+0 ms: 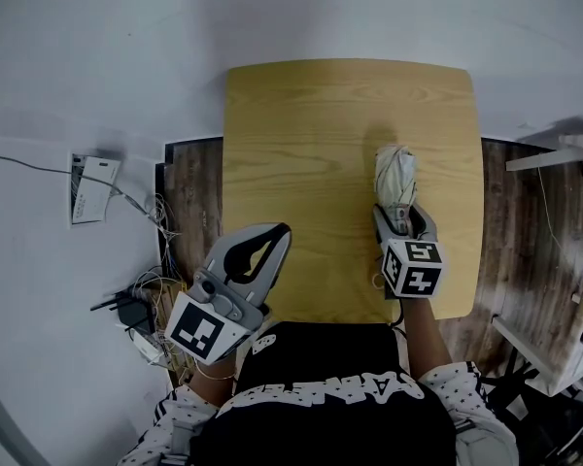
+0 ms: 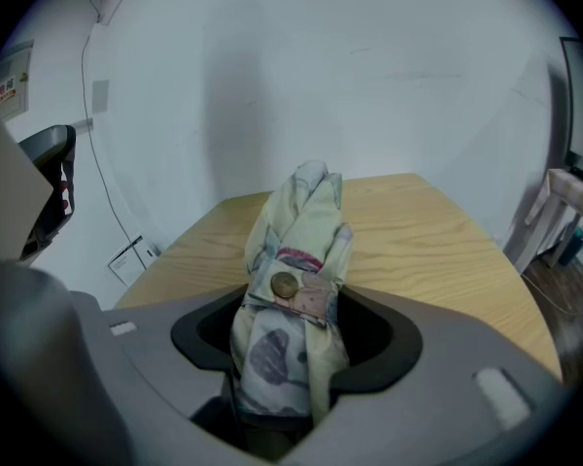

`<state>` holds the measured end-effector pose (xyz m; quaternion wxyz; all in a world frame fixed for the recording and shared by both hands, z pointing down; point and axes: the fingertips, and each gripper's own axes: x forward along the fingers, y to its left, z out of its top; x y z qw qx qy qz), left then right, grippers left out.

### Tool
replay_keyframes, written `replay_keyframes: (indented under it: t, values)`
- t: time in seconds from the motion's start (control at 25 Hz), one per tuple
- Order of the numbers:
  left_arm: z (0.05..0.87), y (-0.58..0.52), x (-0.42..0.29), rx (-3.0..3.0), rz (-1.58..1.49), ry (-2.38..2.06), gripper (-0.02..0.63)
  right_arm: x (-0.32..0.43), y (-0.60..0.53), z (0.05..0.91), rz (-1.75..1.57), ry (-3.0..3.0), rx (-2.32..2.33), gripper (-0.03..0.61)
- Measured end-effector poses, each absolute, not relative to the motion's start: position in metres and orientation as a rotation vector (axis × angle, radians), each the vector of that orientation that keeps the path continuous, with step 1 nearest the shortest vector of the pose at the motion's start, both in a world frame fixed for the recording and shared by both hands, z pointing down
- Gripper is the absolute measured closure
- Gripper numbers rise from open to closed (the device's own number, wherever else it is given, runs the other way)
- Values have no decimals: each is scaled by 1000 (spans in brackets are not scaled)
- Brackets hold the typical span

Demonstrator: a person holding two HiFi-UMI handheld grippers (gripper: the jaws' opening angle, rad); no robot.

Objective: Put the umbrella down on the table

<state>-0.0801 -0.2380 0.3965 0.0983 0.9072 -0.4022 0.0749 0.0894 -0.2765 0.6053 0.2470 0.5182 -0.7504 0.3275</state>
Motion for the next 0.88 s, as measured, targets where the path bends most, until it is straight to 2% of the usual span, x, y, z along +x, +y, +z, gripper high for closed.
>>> replay_keyframes:
  t: [0.88]
  values:
    - [397, -236, -76, 2709, 224, -1150, 615, 92, -278, 627, 907, -1950, 1419, 299]
